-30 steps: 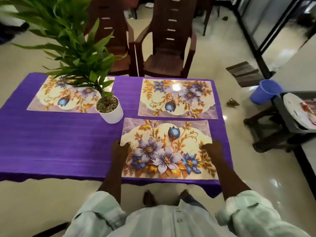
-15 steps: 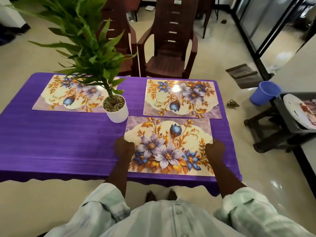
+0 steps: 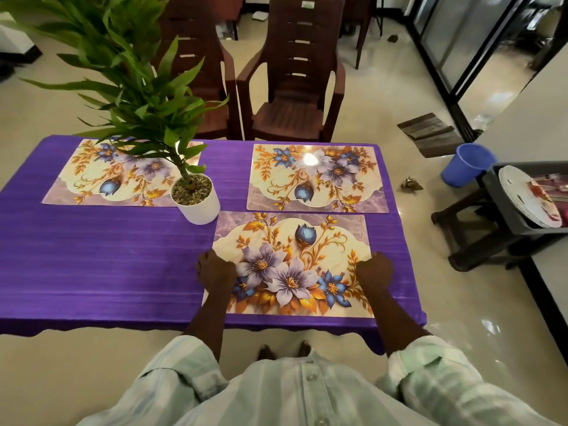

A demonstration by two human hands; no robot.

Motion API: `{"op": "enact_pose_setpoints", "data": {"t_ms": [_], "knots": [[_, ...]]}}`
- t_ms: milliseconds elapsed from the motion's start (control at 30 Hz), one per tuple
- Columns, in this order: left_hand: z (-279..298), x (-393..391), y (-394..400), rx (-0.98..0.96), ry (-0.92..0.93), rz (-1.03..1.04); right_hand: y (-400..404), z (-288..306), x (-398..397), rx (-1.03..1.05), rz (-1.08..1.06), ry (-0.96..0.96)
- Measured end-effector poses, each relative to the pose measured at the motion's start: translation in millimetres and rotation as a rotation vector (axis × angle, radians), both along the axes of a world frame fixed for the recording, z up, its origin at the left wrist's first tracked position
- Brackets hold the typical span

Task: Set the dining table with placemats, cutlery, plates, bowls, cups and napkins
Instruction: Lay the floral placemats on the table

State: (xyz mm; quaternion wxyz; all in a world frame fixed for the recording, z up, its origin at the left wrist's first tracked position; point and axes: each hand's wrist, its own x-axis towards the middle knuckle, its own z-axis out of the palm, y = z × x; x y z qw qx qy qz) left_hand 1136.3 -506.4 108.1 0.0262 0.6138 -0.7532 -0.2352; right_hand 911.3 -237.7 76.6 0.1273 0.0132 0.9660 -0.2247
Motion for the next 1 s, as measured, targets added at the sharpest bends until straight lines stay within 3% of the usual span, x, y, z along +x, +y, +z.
{"op": "enact_pose_setpoints", "data": {"t_ms": [533,1000], "knots": [[2,-3,8,-0.021,0.070,0.025,1,-6,-5,0.097,0.028,-0.009],[4,2,11,-0.022,0.023,0.028,6,4,1,0.099,0.082,0.011]]}}
